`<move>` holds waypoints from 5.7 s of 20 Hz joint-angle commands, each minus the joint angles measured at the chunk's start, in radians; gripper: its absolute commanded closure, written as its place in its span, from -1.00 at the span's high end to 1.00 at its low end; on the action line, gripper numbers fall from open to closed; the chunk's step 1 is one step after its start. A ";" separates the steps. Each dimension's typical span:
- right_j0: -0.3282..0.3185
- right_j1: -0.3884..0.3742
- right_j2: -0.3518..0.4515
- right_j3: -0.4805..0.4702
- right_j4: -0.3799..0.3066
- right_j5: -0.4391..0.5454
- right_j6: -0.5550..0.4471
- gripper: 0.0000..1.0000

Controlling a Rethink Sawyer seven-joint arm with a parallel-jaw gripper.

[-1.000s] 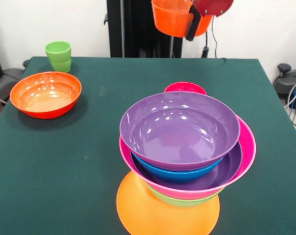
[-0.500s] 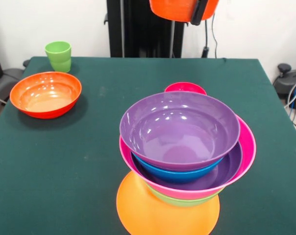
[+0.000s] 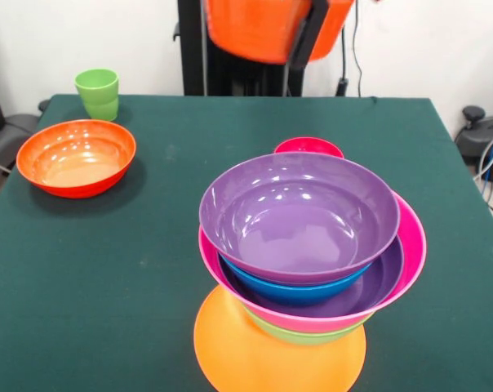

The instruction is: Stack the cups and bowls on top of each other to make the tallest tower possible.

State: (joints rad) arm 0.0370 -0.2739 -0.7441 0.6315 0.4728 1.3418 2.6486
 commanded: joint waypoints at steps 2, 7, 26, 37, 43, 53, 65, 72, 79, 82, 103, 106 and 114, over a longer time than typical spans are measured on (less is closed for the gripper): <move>-0.089 0.198 -0.018 -0.310 0.053 0.150 0.169 -1.00; -0.153 0.280 -0.138 -0.449 0.172 0.204 0.220 -1.00; -0.161 0.348 -0.386 -0.437 0.454 0.172 0.288 -1.00; -0.115 0.396 -0.423 -0.371 0.512 0.094 0.332 -1.00; -0.073 0.408 -0.370 -0.307 0.490 0.030 0.347 -1.00; -0.037 0.396 -0.357 -0.233 0.434 -0.023 0.307 -1.00; -0.020 0.366 -0.344 -0.163 0.388 -0.047 0.245 -1.00; -0.011 0.352 -0.327 -0.130 0.387 -0.056 0.230 -1.00; -0.006 0.335 -0.302 -0.107 0.371 -0.091 0.194 1.00; -0.006 0.330 -0.293 -0.101 0.371 -0.108 0.184 1.00; 0.109 0.065 -0.156 0.362 0.208 -0.285 -0.074 1.00; 0.094 0.014 -0.097 0.445 0.159 -0.350 -0.169 1.00; -0.011 -0.138 0.133 0.678 0.017 -0.599 -0.449 1.00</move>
State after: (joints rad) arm 0.0993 -0.3187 -0.9025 1.0316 0.6335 0.8844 2.6655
